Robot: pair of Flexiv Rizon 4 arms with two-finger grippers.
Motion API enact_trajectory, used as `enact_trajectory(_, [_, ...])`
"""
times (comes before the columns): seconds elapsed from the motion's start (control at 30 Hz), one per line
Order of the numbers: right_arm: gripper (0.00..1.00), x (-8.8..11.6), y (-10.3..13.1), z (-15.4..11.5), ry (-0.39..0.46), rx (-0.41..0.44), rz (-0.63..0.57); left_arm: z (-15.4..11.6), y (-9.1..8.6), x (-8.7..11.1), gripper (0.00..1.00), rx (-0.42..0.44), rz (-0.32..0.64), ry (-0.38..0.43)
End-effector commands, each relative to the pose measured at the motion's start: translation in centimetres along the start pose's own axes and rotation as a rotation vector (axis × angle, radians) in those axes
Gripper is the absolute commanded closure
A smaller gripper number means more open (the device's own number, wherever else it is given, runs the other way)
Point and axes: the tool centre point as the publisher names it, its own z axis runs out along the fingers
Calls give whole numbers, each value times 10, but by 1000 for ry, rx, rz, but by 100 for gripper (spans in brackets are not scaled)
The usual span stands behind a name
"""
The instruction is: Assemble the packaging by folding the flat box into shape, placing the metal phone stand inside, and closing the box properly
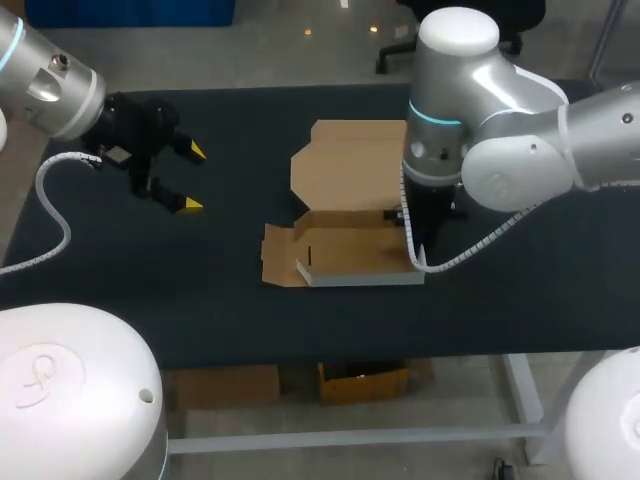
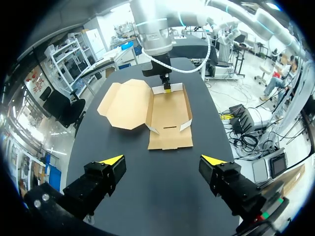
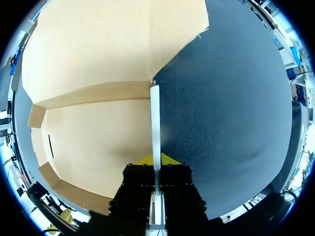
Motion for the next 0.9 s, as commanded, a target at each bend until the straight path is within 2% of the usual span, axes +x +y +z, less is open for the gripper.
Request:
enact_trajectory(0.03, [100, 2, 3, 1, -10, 10, 3, 0, 0, 0, 0, -1, 1, 0])
enact_trajectory(0.9, [100, 2, 1, 2, -18, -3, 16, 0, 0, 0, 0, -1, 1, 0])
